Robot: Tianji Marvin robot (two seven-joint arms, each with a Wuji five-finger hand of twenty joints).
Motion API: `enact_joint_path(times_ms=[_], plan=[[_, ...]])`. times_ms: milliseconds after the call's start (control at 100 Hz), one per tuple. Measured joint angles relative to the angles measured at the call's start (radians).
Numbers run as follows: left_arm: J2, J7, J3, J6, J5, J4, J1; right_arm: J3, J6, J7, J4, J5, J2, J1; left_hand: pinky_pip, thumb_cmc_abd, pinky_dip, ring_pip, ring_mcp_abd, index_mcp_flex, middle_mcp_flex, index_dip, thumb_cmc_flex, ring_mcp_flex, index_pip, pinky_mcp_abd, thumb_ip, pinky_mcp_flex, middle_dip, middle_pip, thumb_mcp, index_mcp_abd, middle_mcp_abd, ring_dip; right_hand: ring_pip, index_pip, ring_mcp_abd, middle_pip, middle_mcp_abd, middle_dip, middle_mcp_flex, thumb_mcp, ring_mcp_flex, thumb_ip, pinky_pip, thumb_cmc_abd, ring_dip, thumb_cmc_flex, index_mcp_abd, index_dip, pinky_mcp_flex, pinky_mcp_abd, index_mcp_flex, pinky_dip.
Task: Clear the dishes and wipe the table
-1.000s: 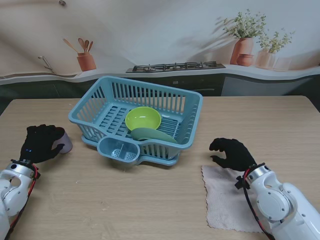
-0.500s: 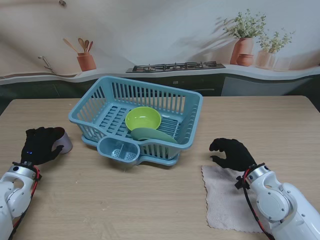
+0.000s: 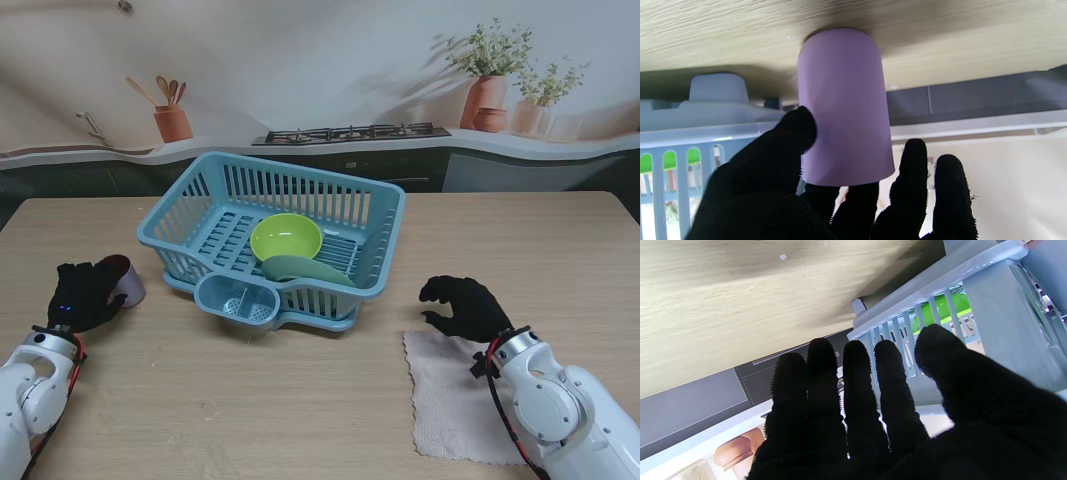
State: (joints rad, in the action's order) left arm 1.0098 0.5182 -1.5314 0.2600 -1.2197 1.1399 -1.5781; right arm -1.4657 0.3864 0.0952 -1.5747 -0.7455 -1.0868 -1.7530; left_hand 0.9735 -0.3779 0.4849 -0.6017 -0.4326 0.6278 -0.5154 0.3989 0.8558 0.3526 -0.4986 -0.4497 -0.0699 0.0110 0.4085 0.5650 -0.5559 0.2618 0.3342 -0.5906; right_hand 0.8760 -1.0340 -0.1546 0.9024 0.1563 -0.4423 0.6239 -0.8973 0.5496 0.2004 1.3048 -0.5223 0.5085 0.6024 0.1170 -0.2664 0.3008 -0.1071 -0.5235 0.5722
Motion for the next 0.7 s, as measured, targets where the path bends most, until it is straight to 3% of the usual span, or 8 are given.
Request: enact_joint_path(times_ms=[160, 290, 410, 510, 700], plan=[[-0.002, -0.001, 0.015, -0.014, -0.008, -0.010, 0.011, 0.000, 0.000, 0.002, 0.000, 0.000, 0.000, 0.000, 0.081, 0.020, 0.077, -0.055, -0.042, 0.048, -0.091, 0.004, 0.211, 0.089, -0.074, -0.066, 0.001, -0.086, 0.000, 0.024, 0.236, -0.003, 0.019, -0.024, 0.000, 0.000, 0.000, 0.000, 0.000, 0.000, 0.000, 0.000, 0.000, 0.000, 0.000, 0.000, 0.000, 0.000, 0.000, 0.000, 0.000, 0.000, 0.000, 0.000], [-0.003, -0.002, 0.025, -0.019, -0.011, -0.018, 0.020, 0.000, 0.000, 0.004, 0.001, 0.000, 0.000, 0.000, 0.181, 0.067, 0.153, -0.141, -0.090, 0.109, -0.169, 0.021, 0.311, 0.164, -0.157, -0.092, 0.001, -0.162, 0.016, 0.060, 0.345, -0.006, 0.036, -0.060, 0.000, 0.000, 0.000, 0.000, 0.000, 0.000, 0.000, 0.000, 0.000, 0.000, 0.000, 0.000, 0.000, 0.000, 0.000, 0.000, 0.000, 0.000, 0.000, 0.000], [-0.005, 0.004, 0.038, -0.020, -0.011, -0.032, 0.031, -0.001, 0.001, 0.004, 0.001, 0.000, 0.000, 0.000, 0.257, 0.079, 0.220, -0.245, -0.120, 0.112, -0.215, 0.058, 0.323, 0.232, -0.258, -0.112, 0.003, -0.238, 0.064, 0.103, 0.371, -0.006, 0.045, -0.113, 0.000, 0.000, 0.000, 0.000, 0.000, 0.000, 0.000, 0.000, 0.000, 0.000, -0.002, 0.000, 0.000, 0.000, 0.000, 0.000, 0.000, 0.000, 0.000, 0.000], [-0.005, 0.016, 0.042, -0.019, -0.010, -0.040, 0.037, -0.001, 0.001, 0.005, 0.001, 0.001, 0.000, 0.000, 0.301, 0.079, 0.268, -0.328, -0.139, 0.112, -0.249, 0.085, 0.323, 0.300, -0.324, -0.156, 0.003, -0.313, 0.095, 0.147, 0.371, 0.003, 0.047, -0.160, 0.000, 0.000, 0.000, 0.000, 0.000, 0.000, 0.000, 0.000, 0.000, 0.000, -0.002, 0.000, 0.000, 0.000, 0.000, 0.000, 0.000, 0.000, 0.000, 0.000], [-0.004, 0.059, 0.044, 0.011, -0.012, -0.060, 0.048, -0.002, 0.004, 0.005, 0.001, 0.001, 0.000, 0.000, 0.364, 0.074, 0.344, -0.466, -0.149, 0.107, -0.269, 0.154, 0.322, 0.395, -0.405, -0.195, -0.004, -0.451, 0.120, 0.261, 0.373, 0.032, 0.066, -0.265, 0.000, 0.000, 0.000, 0.000, 0.000, 0.000, 0.000, 0.000, 0.000, 0.000, -0.002, 0.000, 0.000, 0.000, 0.000, 0.000, 0.000, 0.000, 0.000, 0.000]])
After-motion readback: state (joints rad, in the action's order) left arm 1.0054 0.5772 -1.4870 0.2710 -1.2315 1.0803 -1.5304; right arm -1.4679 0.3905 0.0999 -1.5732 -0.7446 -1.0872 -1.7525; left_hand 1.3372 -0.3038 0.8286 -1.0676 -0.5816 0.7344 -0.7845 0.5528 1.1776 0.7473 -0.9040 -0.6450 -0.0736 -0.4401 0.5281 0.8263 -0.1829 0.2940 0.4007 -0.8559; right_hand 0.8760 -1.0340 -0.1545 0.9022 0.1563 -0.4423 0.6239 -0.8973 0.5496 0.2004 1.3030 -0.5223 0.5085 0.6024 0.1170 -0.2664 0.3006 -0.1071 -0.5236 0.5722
